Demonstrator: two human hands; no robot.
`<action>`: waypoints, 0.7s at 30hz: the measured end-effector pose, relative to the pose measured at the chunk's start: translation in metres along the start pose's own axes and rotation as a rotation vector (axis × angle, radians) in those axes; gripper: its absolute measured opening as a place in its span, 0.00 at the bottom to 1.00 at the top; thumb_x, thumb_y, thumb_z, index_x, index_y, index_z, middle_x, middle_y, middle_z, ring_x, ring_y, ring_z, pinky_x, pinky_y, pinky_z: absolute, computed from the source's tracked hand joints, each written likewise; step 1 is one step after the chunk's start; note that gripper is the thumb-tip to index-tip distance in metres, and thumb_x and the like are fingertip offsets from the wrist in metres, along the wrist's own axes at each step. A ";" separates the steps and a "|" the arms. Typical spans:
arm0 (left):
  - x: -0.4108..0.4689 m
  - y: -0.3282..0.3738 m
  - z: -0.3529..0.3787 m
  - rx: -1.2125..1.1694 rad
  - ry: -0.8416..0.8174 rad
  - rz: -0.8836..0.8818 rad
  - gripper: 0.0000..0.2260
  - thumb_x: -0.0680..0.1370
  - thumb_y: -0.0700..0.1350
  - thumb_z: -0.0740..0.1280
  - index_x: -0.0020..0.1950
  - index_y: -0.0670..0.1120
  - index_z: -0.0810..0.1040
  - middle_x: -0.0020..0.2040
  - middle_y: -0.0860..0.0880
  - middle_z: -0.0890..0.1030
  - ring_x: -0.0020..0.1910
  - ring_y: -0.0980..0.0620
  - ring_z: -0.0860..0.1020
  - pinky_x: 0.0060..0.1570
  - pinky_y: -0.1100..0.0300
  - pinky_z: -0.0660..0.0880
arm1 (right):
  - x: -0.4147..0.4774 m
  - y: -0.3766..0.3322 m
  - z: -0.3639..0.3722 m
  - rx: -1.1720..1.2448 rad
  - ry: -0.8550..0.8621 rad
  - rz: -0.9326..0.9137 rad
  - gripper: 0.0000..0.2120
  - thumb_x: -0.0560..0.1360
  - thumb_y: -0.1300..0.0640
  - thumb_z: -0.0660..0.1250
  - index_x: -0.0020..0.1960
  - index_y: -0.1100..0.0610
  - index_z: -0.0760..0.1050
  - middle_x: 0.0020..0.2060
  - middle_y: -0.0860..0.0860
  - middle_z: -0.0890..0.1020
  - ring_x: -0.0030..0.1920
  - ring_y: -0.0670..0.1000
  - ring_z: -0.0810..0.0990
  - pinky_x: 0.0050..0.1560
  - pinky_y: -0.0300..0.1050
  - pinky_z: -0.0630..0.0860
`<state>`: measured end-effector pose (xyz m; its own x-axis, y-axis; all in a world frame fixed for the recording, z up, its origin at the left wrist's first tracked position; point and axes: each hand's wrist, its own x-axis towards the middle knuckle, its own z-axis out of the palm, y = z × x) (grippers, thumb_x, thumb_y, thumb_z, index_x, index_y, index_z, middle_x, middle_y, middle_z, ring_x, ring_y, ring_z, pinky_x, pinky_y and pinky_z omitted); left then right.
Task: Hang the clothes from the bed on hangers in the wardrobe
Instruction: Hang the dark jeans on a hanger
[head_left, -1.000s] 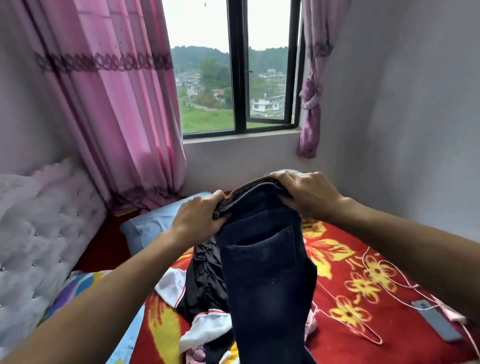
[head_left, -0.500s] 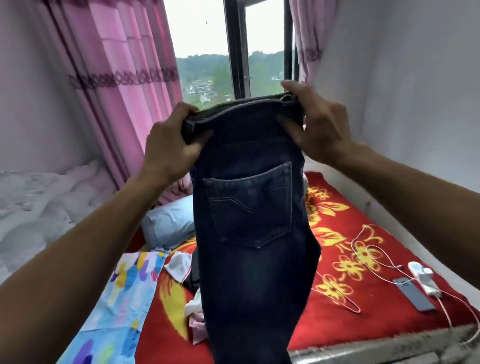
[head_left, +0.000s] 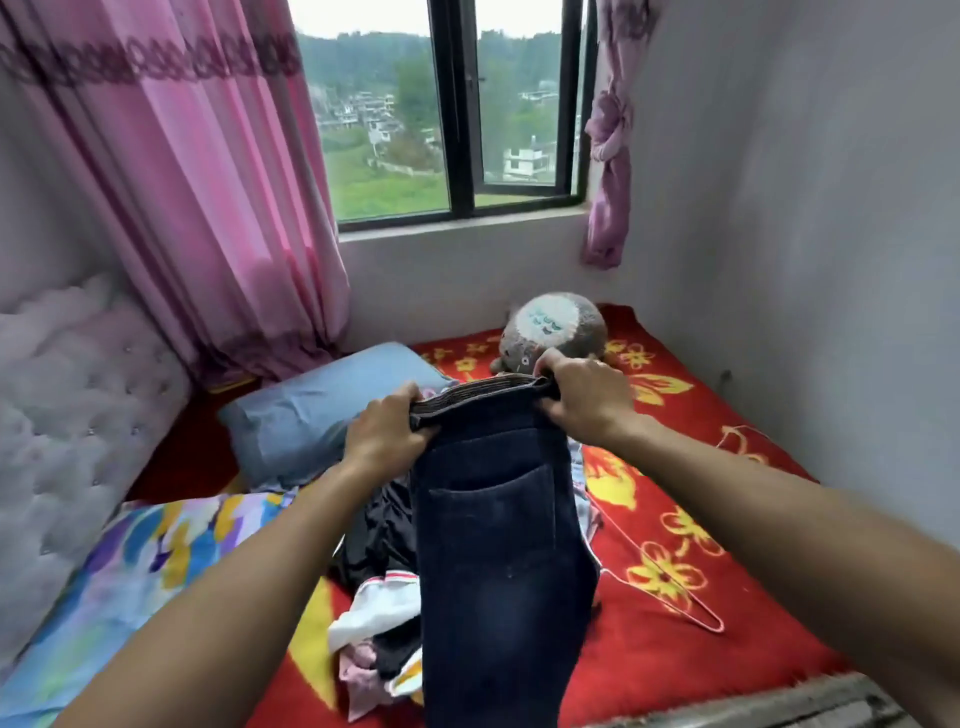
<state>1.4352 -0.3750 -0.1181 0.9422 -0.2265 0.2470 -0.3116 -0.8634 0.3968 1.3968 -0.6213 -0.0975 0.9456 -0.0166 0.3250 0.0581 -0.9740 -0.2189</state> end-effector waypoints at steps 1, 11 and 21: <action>0.015 -0.011 0.020 0.008 -0.035 -0.022 0.16 0.71 0.52 0.71 0.55 0.51 0.72 0.50 0.44 0.82 0.52 0.39 0.78 0.46 0.50 0.74 | 0.012 0.005 0.022 0.004 -0.049 0.039 0.14 0.71 0.51 0.67 0.57 0.48 0.73 0.50 0.52 0.82 0.52 0.58 0.80 0.44 0.47 0.71; 0.111 -0.093 0.189 -0.260 -0.286 -0.275 0.09 0.69 0.43 0.69 0.45 0.49 0.71 0.39 0.49 0.80 0.41 0.45 0.78 0.39 0.55 0.73 | 0.084 0.075 0.225 0.342 -0.336 0.395 0.10 0.68 0.59 0.65 0.47 0.48 0.72 0.44 0.52 0.81 0.47 0.57 0.78 0.44 0.49 0.73; 0.153 -0.132 0.325 -0.504 -0.129 -0.448 0.05 0.73 0.40 0.71 0.45 0.44 0.76 0.40 0.45 0.81 0.41 0.46 0.77 0.42 0.58 0.73 | 0.029 0.225 0.398 0.194 -0.708 0.741 0.17 0.74 0.62 0.62 0.62 0.58 0.73 0.59 0.58 0.80 0.60 0.60 0.77 0.56 0.50 0.75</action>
<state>1.6603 -0.4419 -0.4200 0.9910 0.0249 -0.1314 0.1215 -0.5779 0.8070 1.5651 -0.7511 -0.5039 0.7333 -0.3979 -0.5513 -0.6219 -0.7203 -0.3074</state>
